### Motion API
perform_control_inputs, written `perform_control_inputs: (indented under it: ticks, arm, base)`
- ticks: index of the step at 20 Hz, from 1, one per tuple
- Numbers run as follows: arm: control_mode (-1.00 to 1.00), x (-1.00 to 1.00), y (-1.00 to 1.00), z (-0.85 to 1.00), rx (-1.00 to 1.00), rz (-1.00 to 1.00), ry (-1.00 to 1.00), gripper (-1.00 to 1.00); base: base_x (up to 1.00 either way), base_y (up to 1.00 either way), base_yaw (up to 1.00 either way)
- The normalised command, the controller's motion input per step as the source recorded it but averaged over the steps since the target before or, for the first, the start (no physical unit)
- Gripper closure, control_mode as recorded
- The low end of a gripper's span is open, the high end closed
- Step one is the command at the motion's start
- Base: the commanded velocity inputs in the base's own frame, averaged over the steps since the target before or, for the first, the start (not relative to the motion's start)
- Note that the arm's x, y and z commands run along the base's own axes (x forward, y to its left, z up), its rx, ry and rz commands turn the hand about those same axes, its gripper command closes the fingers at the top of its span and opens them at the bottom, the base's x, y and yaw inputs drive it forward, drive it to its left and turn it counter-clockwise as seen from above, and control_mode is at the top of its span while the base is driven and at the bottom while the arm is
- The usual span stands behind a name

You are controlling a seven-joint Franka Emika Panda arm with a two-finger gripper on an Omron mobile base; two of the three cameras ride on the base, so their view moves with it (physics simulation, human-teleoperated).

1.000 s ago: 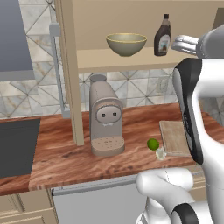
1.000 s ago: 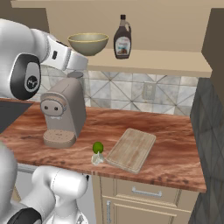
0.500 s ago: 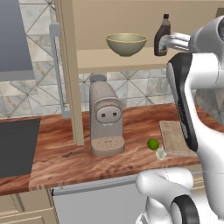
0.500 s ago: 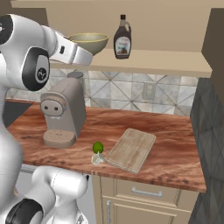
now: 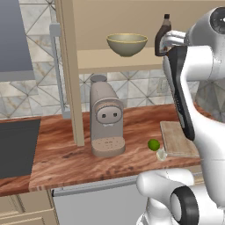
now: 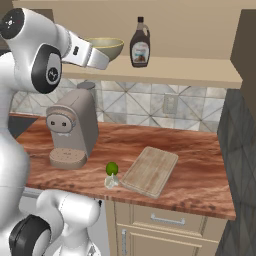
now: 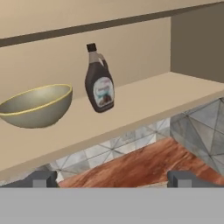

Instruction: Open the cabinet. Place the bowl and condiment on the counter. Then place the lime and garlic on the cutting board.

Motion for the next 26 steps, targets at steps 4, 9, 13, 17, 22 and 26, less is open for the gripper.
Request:
perform_control_inputs:
  ticks: [4, 9, 13, 17, 22, 26]
  arm:
    - [-1.0, 0.21, 0.0, 0.0, -0.01, -0.01, 0.0, -1.0]
    - [-1.0, 0.24, 0.0, 0.0, -0.02, -0.01, 0.0, -1.0]
    - [-1.0, 0.27, 0.0, 0.0, -0.01, 0.0, 0.0, -1.0]
    - [-1.0, 0.25, 0.0, 0.0, -0.02, 0.0, -0.01, -1.0]
    - [-1.0, 0.23, -0.01, 0.0, -0.06, -0.01, -0.01, -1.0]
    - [-1.0, 0.21, -0.01, 0.0, -0.09, -0.01, -0.03, -1.0]
  base:
    - [0.0, 0.0, 0.0]
    - [0.0, 0.0, 0.0]
    - [0.0, 0.0, 0.0]
    - [0.0, 0.0, 0.0]
    - [0.0, 0.0, 0.0]
    - [0.0, 0.0, 0.0]
